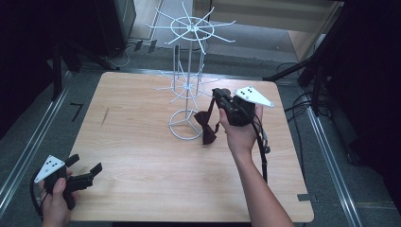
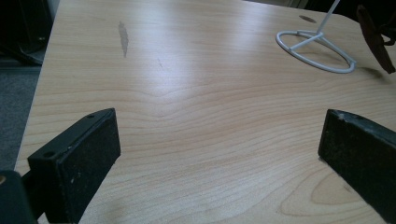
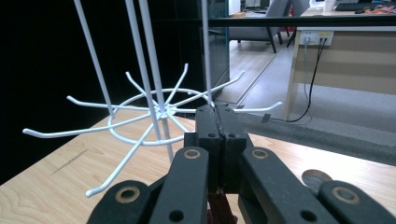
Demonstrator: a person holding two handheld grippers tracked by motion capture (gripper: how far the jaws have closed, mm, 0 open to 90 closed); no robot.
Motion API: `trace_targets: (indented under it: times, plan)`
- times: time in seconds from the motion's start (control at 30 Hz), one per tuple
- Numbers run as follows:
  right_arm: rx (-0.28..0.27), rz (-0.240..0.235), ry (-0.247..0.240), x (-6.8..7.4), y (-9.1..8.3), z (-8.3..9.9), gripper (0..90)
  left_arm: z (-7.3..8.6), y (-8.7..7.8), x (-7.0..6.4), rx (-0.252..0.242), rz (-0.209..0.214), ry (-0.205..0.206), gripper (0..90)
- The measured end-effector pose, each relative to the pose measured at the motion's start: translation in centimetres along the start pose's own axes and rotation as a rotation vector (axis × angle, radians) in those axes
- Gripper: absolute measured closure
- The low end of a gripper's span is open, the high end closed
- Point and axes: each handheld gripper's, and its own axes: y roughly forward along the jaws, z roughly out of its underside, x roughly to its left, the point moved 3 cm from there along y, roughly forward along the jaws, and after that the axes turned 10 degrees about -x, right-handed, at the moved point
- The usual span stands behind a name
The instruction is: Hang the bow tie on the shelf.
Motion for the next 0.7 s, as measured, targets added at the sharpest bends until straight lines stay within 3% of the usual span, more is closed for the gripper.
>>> trace_targets:
  times: [0.37,0.7]
  plan:
    - [0.018,-0.012,-0.002,1.3,1.7,0.4,90.0,0.0,0.0,0.0,-0.001,0.003,0.0,0.0]
    - [0.047,-0.012,-0.005,1.6,2.9,1.4,90.0,0.0,0.0,0.0,-0.001,0.003,0.0,0.0]
